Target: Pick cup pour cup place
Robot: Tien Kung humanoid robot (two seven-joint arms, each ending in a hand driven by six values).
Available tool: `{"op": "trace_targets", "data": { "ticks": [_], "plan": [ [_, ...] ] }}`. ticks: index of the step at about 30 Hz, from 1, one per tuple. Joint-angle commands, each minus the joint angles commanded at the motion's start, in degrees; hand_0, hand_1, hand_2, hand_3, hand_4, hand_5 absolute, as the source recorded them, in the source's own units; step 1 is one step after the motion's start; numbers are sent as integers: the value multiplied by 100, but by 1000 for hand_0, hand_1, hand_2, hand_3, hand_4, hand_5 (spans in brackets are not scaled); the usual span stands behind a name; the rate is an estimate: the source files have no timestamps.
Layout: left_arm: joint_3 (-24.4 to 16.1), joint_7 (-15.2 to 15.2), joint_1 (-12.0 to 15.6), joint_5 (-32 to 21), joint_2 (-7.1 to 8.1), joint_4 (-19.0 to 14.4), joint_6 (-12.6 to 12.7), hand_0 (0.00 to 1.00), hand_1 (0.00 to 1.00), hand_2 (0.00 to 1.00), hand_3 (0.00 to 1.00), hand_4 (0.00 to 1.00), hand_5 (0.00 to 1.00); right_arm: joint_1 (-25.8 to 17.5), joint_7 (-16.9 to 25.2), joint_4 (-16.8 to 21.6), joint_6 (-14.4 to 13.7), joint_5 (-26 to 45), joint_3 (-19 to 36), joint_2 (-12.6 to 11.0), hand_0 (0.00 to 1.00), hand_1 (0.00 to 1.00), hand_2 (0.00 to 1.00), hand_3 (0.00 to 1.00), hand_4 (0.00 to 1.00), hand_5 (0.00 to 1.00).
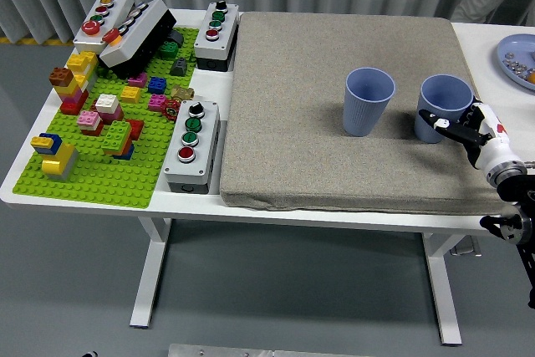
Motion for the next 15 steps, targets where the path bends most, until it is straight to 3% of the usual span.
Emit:
{"op": "trace_targets", "data": {
  "ticks": [13, 15],
  "plan": [
    [-38, 1, -7, 27, -5, 0, 1, 820, 780, 826, 752, 557, 998, 3, 9, 73, -22, -24, 42, -11, 874, 813, 712, 854, 850, 313],
    [-41, 1, -9, 27, -5, 0, 1, 819, 781, 826, 752, 557, 998, 3, 16, 80, -48, -14, 41, -11, 830, 785, 662, 825, 835, 297]
  ]
}}
